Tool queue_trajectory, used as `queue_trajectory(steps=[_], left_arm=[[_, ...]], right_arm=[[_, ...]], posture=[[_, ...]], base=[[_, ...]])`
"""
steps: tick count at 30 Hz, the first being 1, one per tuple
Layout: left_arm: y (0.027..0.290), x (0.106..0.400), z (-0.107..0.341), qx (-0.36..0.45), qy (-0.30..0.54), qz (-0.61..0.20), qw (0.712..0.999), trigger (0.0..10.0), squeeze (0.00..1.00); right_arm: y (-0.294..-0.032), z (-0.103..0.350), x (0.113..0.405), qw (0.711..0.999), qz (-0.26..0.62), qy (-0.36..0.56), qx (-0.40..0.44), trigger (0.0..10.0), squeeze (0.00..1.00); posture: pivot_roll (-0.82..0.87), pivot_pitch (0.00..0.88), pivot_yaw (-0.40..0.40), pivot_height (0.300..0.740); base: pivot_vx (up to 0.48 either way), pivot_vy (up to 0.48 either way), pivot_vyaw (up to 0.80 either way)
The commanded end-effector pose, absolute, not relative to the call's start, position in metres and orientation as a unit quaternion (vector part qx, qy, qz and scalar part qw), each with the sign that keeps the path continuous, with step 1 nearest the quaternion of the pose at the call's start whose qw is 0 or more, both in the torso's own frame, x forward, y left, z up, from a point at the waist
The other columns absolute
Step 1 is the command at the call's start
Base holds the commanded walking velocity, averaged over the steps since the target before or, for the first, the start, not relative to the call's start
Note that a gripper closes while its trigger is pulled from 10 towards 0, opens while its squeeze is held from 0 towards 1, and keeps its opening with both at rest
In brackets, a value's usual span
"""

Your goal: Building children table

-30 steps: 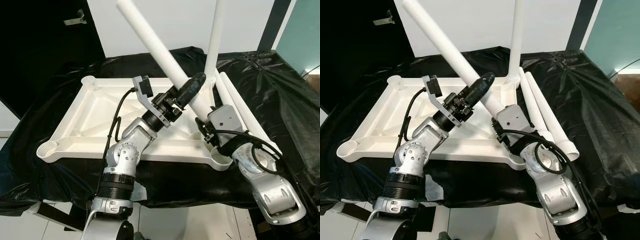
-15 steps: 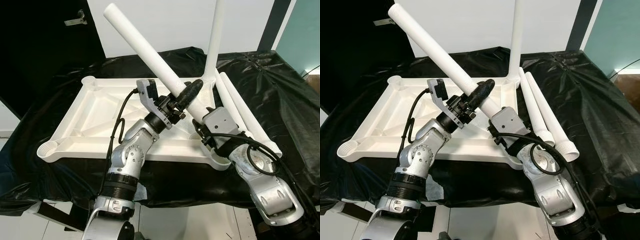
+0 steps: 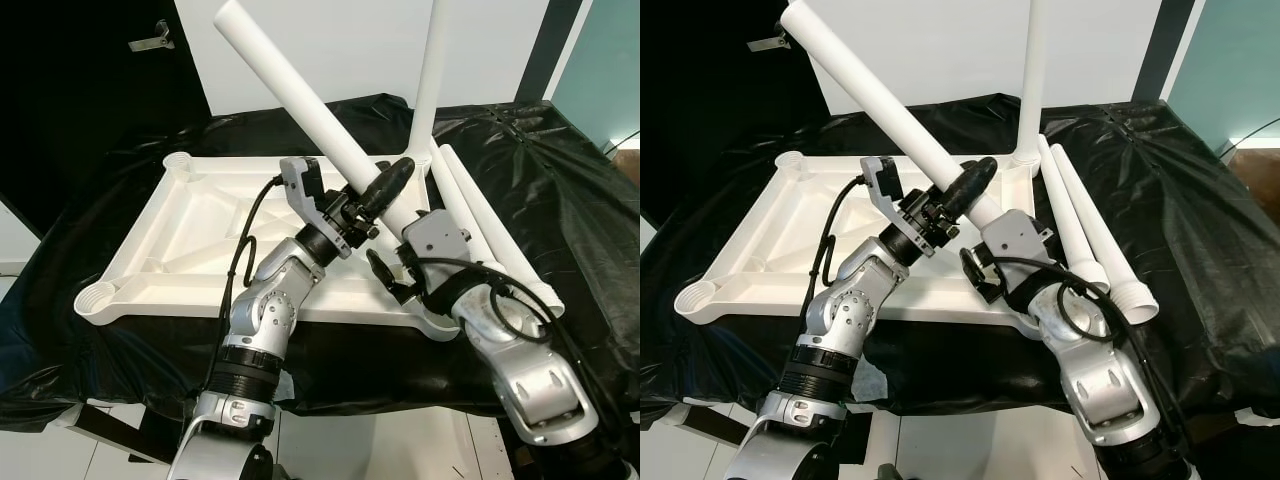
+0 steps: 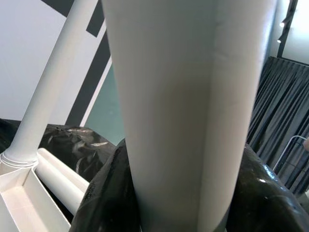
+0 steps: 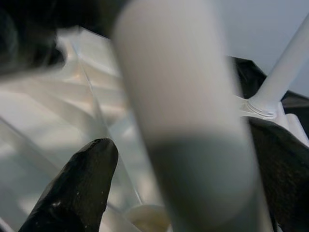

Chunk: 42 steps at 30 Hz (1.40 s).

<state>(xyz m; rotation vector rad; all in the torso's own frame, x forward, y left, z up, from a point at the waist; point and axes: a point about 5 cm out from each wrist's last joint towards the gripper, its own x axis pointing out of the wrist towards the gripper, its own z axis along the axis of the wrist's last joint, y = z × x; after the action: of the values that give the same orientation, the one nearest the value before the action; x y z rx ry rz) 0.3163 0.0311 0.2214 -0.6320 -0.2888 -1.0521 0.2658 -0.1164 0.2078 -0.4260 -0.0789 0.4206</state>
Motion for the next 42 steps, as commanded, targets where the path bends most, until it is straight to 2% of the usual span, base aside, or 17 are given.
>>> queue_trajectory(steps=[1, 9, 20, 21, 23, 24, 34, 35, 36, 37, 38, 39, 41, 42], left_arm=[[0.029, 0.311, 0.224, -0.285, -0.154, -0.534, 0.781, 0.0, 0.0], [0.028, 0.311, 0.224, -0.285, -0.157, -0.538, 0.778, 0.0, 0.0], [0.028, 0.31, 0.225, -0.286, -0.159, -0.538, 0.777, 0.0, 0.0], [0.029, 0.309, 0.225, -0.285, -0.159, -0.538, 0.777, 0.0, 0.0], [0.029, 0.31, 0.225, -0.285, -0.159, -0.538, 0.777, 0.0, 0.0], [0.029, 0.31, 0.225, -0.284, -0.158, -0.537, 0.778, 0.0, 0.0], [0.029, 0.31, 0.23, -0.296, -0.164, -0.543, 0.769, 0.0, 0.0], [0.029, 0.309, 0.231, -0.304, -0.165, -0.545, 0.764, 0.0, 1.0], [0.029, 0.309, 0.231, -0.304, -0.165, -0.545, 0.764, 0.0, 1.0], [0.031, 0.307, 0.234, -0.317, -0.17, -0.552, 0.752, 0.0, 1.0], [0.032, 0.305, 0.236, -0.328, -0.175, -0.558, 0.742, 0.3, 1.0], [0.034, 0.304, 0.238, -0.333, -0.179, -0.559, 0.738, 4.3, 1.0], [0.034, 0.304, 0.238, -0.333, -0.179, -0.559, 0.738, 4.3, 1.0], [0.035, 0.304, 0.24, -0.336, -0.182, -0.556, 0.738, 10.0, 1.0]], right_arm=[[-0.122, 0.212, 0.265, 0.957, 0.216, -0.029, -0.191, 10.0, 0.0], [-0.144, 0.219, 0.262, 0.946, 0.254, 0.007, -0.2, 10.0, 0.0], [-0.15, 0.225, 0.27, 0.939, 0.275, 0.019, -0.207, 10.0, 0.0], [-0.149, 0.225, 0.27, 0.937, 0.281, 0.023, -0.205, 4.6, 0.0], [-0.149, 0.224, 0.271, 0.936, 0.286, 0.028, -0.204, 4.6, 0.0], [-0.149, 0.223, 0.27, 0.933, 0.293, 0.034, -0.206, 0.0, 0.0], [-0.156, 0.211, 0.269, 0.929, 0.299, 0.071, -0.207, 0.0, 0.0], [-0.156, 0.21, 0.269, 0.929, 0.298, 0.073, -0.206, 0.0, 0.0], [-0.156, 0.21, 0.269, 0.929, 0.298, 0.073, -0.206, 0.0, 0.0], [-0.155, 0.208, 0.268, 0.929, 0.299, 0.074, -0.203, 0.0, 0.0], [-0.153, 0.207, 0.267, 0.93, 0.301, 0.074, -0.199, 0.0, 0.0], [-0.151, 0.206, 0.266, 0.93, 0.302, 0.072, -0.196, 0.0, 0.0], [-0.151, 0.206, 0.266, 0.93, 0.302, 0.072, -0.196, 0.0, 0.0], [-0.147, 0.206, 0.265, 0.931, 0.303, 0.068, -0.192, 0.0, 0.0]], posture=[[-0.2, 0.032, 0.073, 0.74], [-0.21, 0.028, 0.068, 0.74], [-0.2, 0.023, 0.063, 0.74], [-0.19, 0.022, 0.064, 0.74], [-0.19, 0.022, 0.064, 0.74], [-0.19, 0.022, 0.064, 0.74], [-0.2, 0.021, 0.071, 0.74], [-0.2, 0.023, 0.071, 0.74], [-0.2, 0.023, 0.071, 0.74], [-0.2, 0.024, 0.073, 0.74], [-0.2, 0.024, 0.073, 0.74], [-0.2, 0.027, 0.073, 0.74], [-0.2, 0.027, 0.073, 0.74], [-0.2, 0.029, 0.074, 0.74]], base=[[0.0, 0.0, 0.0], [0.0, 0.0, 0.0], [0.0, 0.0, 0.0], [0.0, 0.0, 0.0], [0.0, 0.0, 0.0], [0.0, 0.0, 0.0], [0.0, 0.0, 0.0], [0.0, 0.0, 0.0], [0.0, 0.0, 0.0], [0.0, 0.0, 0.0], [0.0, 0.0, 0.0], [0.0, 0.0, 0.0], [0.0, 0.0, 0.0], [0.0, 0.0, 0.0]])
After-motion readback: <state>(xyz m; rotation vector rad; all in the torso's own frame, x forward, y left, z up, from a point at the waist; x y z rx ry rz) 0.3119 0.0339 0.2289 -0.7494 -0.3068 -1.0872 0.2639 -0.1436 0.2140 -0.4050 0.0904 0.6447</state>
